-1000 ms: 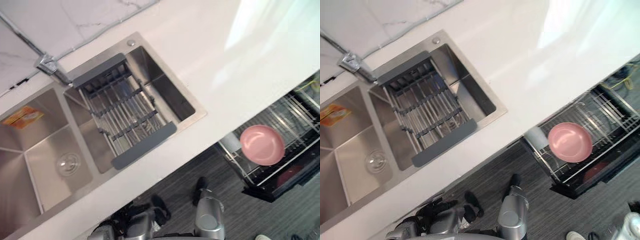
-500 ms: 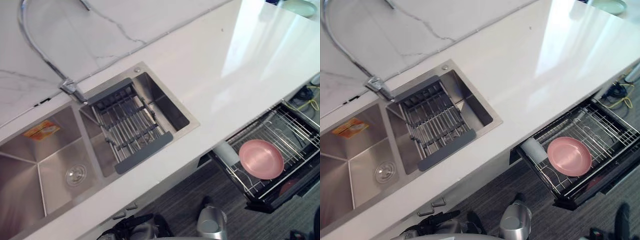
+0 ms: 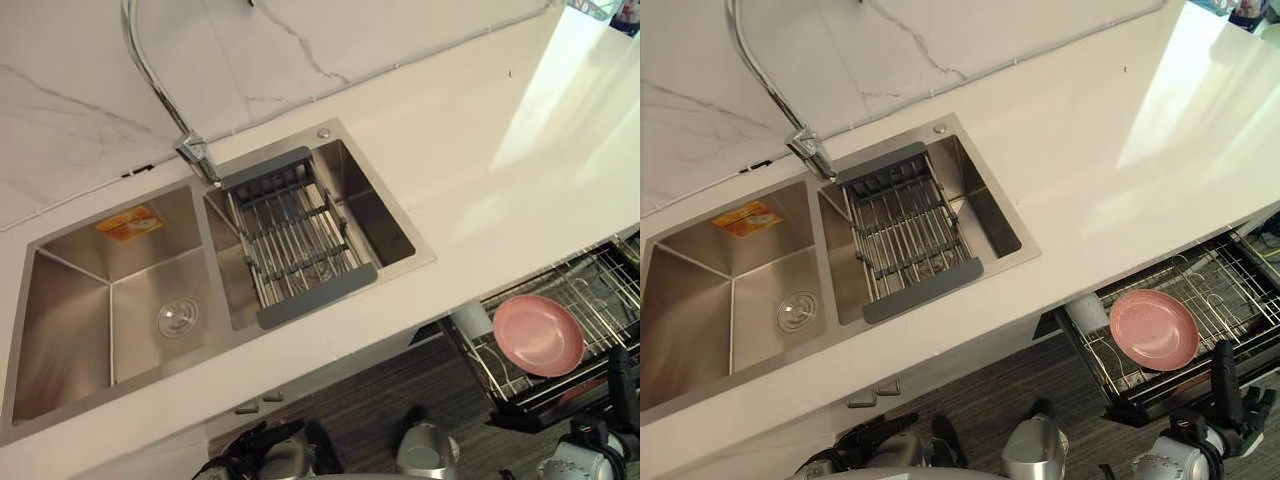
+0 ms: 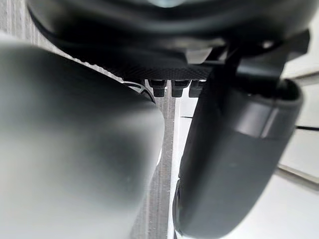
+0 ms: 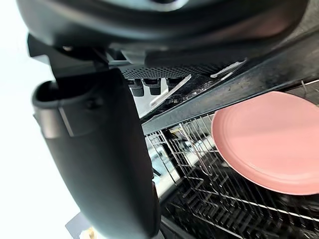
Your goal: Walk over to the sink, pick up the cup, carry it to the dishwasher, place the cup inside the dishwasher, then close the dishwasher door
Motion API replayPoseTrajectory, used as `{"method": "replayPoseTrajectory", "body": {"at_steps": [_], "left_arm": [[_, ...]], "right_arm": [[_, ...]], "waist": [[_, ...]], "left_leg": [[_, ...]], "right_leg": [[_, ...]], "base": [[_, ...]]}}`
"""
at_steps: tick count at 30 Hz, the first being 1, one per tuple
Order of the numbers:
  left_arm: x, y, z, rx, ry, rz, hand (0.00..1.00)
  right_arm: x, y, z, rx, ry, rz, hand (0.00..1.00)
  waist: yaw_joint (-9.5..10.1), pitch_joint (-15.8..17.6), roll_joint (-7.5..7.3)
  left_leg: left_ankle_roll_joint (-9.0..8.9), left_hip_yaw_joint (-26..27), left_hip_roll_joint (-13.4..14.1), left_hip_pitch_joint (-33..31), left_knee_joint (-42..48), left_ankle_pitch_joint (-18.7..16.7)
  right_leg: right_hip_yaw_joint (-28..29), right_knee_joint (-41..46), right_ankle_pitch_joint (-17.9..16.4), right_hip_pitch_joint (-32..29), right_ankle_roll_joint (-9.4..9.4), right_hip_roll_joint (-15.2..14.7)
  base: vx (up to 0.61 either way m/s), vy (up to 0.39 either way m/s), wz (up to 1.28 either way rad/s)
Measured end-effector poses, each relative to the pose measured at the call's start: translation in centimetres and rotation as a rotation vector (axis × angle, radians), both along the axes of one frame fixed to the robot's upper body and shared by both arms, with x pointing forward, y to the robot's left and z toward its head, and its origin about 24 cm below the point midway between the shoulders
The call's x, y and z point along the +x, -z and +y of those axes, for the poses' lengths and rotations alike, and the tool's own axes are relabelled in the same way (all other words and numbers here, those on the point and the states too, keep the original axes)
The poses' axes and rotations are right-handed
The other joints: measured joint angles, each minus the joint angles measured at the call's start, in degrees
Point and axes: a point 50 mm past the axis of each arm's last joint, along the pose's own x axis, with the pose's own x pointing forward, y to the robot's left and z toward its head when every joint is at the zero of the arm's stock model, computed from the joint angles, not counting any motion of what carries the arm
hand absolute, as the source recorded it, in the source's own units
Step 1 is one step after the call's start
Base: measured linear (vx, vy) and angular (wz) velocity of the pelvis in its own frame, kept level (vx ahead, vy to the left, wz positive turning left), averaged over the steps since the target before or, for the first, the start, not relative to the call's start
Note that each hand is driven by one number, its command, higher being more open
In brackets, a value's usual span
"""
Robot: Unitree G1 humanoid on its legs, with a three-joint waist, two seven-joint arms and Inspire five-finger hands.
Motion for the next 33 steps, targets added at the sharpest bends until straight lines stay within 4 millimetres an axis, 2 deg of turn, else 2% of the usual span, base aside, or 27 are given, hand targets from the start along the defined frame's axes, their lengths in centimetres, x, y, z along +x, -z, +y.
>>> {"method": "replayPoseTrajectory", "body": {"at_steps": [5, 7, 8, 9, 10, 11, 12, 16, 20, 24, 27, 30, 33], "left_arm": [[0.0, -0.1, 0.0, -0.016, -0.032, -0.03, 1.0], [-0.7, 0.0, 0.2, -0.041, -0.084, -0.028, 1.0], [-1.1, 0.1, 0.1, -0.045, -0.088, -0.017, 1.0], [-2.0, 0.4, -0.3, -0.07, -0.109, 0.01, 1.0], [-2.1, 0.3, 0.1, -0.085, -0.156, -0.004, 1.0], [-1.9, 0.3, -0.6, -0.112, -0.162, -0.012, 1.0], [-1.9, 0.3, -0.8, -0.126, -0.169, -0.007, 1.0], [-2.3, 0.3, -0.7, -0.161, -0.229, -0.001, 1.0], [-2.5, 0.2, -0.4, -0.203, -0.271, -0.006, 1.0], [-2.6, 0.2, -0.3, -0.209, -0.281, -0.005, 1.0], [-2.8, 0.3, -0.1, -0.21, -0.299, -0.001, 1.0], [-2.8, 0.2, 0.2, -0.197, -0.31, -0.027, 1.0], [-2.9, 0.2, 0.3, -0.21, -0.371, -0.067, 1.0]], "right_arm": [[1.6, -0.4, 0.0, -0.013, -0.13, -0.017, 1.0], [3.2, -0.9, 0.2, -0.025, -0.205, -0.029, 1.0], [3.6, -1.1, 0.2, -0.03, -0.222, -0.031, 1.0], [4.4, -1.4, 0.3, -0.032, -0.249, -0.039, 1.0], [4.5, -1.6, 0.2, -0.041, -0.251, -0.043, 1.0], [5.1, -2.5, -0.4, -0.072, -0.257, -0.058, 1.0], [5.4, -2.8, -0.6, -0.081, -0.262, -0.069, 1.0], [8.2, -4.0, -0.2, -0.076, -0.313, -0.115, 1.0], [8.9, -4.0, 0.5, -0.071, -0.364, -0.15, 1.0], [9.2, -4.0, 0.8, -0.076, -0.388, -0.153, 1.0], [9.7, -4.1, 1.5, -0.09, -0.437, -0.154, 1.0], [10.1, -3.9, 2.1, -0.098, -0.471, -0.139, 1.0], [10.6, -3.5, 3.5, -0.145, -0.581, -0.061, 1.0]], "waist": [[1.6, -0.11, 0.17], [1.96, -0.18, 0.35], [2.01, -0.38, 0.92], [2.53, -0.29, 1.23], [3.15, -0.57, 0.21], [3.27, 0.25, 1.39], [3.23, 0.12, 1.86], [3.42, 0.41, 2.21], [3.46, 1.36, 2.23], [3.47, 1.51, 2.21], [3.54, 1.55, 2.2], [4.43, 1.64, 2.14], [4.34, 1.99, 1.59]], "left_leg": [[0.69, -0.99, 0.18, -1.73, 0.07, 2.05], [1.09, -1.61, 0.41, -2.73, -0.12, 2.5], [1.57, -1.62, 1.22, -3.1, -0.58, 1.89], [3.4, -1.6, 1.66, -3.82, 0.14, 1.28], [3.21, -1.61, 0.34, -4.39, 0.29, 1.45], [3.43, -2.71, 0.67, -5.4, 0.52, 1.74], [3.5, -3.13, 0.68, -5.9, 0.4, 1.83], [3.76, -3.4, 1.21, -6.91, -1.06, 3.74], [4.63, -3.29, 1.47, -7.5, -2.05, 6.29], [4.63, -3.24, 1.78, -7.55, -1.72, 6.32], [4.61, -3.04, 2.65, -7.8, -0.92, 6.31], [4.58, -2.87, 3.91, -8.27, -0.21, 6.31], [4.47, -2.69, 4.6, -8.46, -0.62, 6.38]], "right_leg": [[-2.59, -0.37, -0.28, 0.41, -0.63, 0.17], [-3.57, -0.62, -0.32, 0.15, -0.67, 0.68], [-3.66, -1.08, -0.29, 0.1, -0.62, 1.5], [-0.76, 7.27, -2.1, -1.59, -1.87, 1.08], [2.25, 7.76, -6.94, -1.01, -1.03, 0.33], [0.48, 7.04, -6.91, -0.75, -1.44, 0.52], [-0.1, 7.01, -6.75, -0.85, -1.31, 0.55], [-3.18, 8.61, -7.58, -1.19, -2.19, 0.28], [-3.82, 11.53, -9.11, -2.78, -2.88, -0.29], [-4.15, 12.17, -9.49, -2.78, -3.19, -0.41], [-3.98, 12.05, -9.49, -2.78, -3.19, 0.15], [-3.56, 11.24, -9.48, -3.27, -3.2, 1.52], [-2.88, 10.55, -9.46, -4.15, -3.26, 2.57]], "base": [[-0.13, 0.012, 0.25], [-0.17, 0.023, 0.24], [-0.15, -0.012, 0.13], [-0.17, -0.065, 0.27], [-0.15, -0.087, 0.45], [-0.14, -0.075, 0.53], [-0.09, -0.048, 0.52], [-0.07, -0.048, 0.35], [-0.05, -0.038, 0.07], [-0.02, -0.008, 0.03], [-0.04, 0.005, -0.1], [-0.04, -0.013, -0.18], [-0.02, -0.037, -0.22]]}}
